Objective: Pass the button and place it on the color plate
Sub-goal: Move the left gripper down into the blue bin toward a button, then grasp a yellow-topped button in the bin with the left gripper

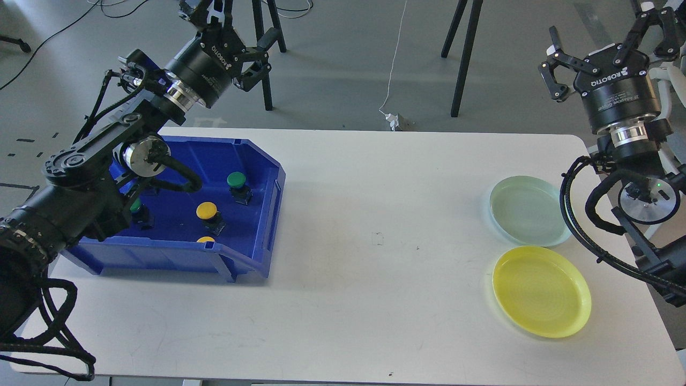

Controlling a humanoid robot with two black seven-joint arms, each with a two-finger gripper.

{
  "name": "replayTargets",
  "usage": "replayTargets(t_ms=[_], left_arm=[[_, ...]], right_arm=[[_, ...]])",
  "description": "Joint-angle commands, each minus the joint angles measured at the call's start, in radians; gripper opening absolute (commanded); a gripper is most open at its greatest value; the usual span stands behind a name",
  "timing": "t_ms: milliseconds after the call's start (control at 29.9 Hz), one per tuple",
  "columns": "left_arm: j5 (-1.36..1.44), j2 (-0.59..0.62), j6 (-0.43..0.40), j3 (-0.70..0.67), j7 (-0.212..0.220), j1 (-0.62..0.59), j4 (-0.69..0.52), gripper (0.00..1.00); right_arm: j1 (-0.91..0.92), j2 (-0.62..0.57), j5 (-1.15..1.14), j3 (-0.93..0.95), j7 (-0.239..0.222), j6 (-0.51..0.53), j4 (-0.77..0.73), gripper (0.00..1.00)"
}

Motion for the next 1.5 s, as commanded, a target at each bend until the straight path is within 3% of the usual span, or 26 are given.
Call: replayTargets(t_ms=[0,301,534,635,735,835,935,1069,1169,1269,1470], left_arm=[[0.004,-0.004,-0.001,0.003,0.000,0.014,0.004,1.00],[-0.023,-0.014,-0.001,-0.054,0.000,0.010,-0.020,1.00],[-0.046,-0.018,-0.001,-0.382,0.000,0.151,-0.359,1.00],[-0.027,0.009,-0.001,-0.355,0.000,0.149,-0.431,1.00],[0.071,0.124,0.017,-0.183,0.000,0.097,-0.454,1.00],[0.248,0.245,0.144,0.040,0.000,-0.028,-0.508,1.00],[0.384,0.367,0.176,0.322,0.000,-0.195,-0.514,1.00],[0.582,0.401,0.181,0.763,0.000,-0.464,-0.446,1.00],[0.752,0.388,0.215,1.025,0.000,-0.570,-0.379,1.00],[0.822,0.344,0.262,1.173,0.000,-0.587,-0.355,1.00],[0.830,0.287,0.284,1.262,0.000,-0.549,-0.318,1.00]], right_arm=[[-0.004,0.001,0.000,-0.001,0.000,0.001,-0.003,0.99],[0.004,0.003,-0.002,-0.004,0.003,-0.006,-0.024,0.99],[-0.018,-0.001,-0.002,-0.005,0.008,-0.006,-0.035,0.99],[-0.019,-0.005,-0.002,-0.002,0.008,-0.007,-0.037,0.99],[-0.019,-0.005,-0.002,-0.001,0.008,-0.007,-0.037,0.99],[-0.021,-0.005,-0.002,-0.002,0.008,-0.007,-0.035,0.99],[-0.025,-0.005,-0.002,0.001,0.008,-0.007,-0.033,0.99],[-0.028,-0.007,0.000,0.009,0.009,-0.009,-0.032,0.99],[-0.036,-0.017,-0.002,0.009,0.009,-0.009,-0.032,0.99],[-0.048,-0.031,-0.002,0.009,0.009,-0.009,-0.032,0.99],[-0.068,-0.051,-0.002,0.009,0.008,-0.007,-0.037,0.99]])
